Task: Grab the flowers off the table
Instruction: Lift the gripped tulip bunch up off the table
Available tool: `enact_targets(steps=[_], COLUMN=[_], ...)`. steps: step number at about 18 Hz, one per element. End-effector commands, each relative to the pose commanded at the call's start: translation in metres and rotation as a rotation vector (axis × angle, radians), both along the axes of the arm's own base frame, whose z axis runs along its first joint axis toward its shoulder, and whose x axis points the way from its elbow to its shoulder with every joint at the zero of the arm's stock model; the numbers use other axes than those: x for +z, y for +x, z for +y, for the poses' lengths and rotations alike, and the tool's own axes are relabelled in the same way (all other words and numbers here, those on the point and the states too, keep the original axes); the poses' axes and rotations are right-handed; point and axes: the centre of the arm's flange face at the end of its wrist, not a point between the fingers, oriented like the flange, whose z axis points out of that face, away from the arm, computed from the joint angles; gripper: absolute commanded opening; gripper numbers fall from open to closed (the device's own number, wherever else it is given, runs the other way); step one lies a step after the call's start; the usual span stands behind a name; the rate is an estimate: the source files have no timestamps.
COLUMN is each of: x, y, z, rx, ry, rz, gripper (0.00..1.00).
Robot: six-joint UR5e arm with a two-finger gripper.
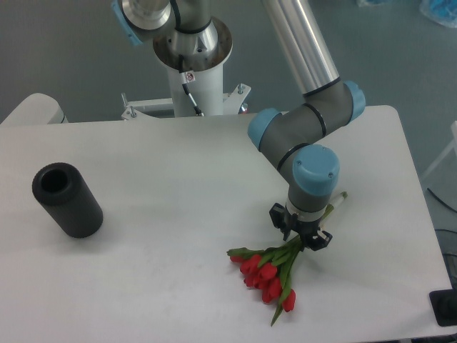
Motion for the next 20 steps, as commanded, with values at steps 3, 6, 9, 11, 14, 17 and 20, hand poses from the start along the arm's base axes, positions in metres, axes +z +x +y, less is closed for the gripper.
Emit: enact_targets(steps=[3,6,9,11,14,17,20], x=[0.010,0.029,0.077,0.117,0.163,0.192,0.205], y=[-0.005,-0.018,-0.028,-0.044,-0.070,-0.090,-0.100], z=[0.000,-0.008,-0.018,-0.038,-0.083,-0.118,-0.140], rx=[0.000,0.016,0.039,0.075,0.143,0.228,0.250], ry=[0.011,0.032,0.154,0.327,0.564,0.749,0.862], rz=[0.015,0.040,0.049,0.020,-0.028,-0.093,-0.132], gripper=[0.06,0.06,0.06,0.06,0.07,0.07,0.07])
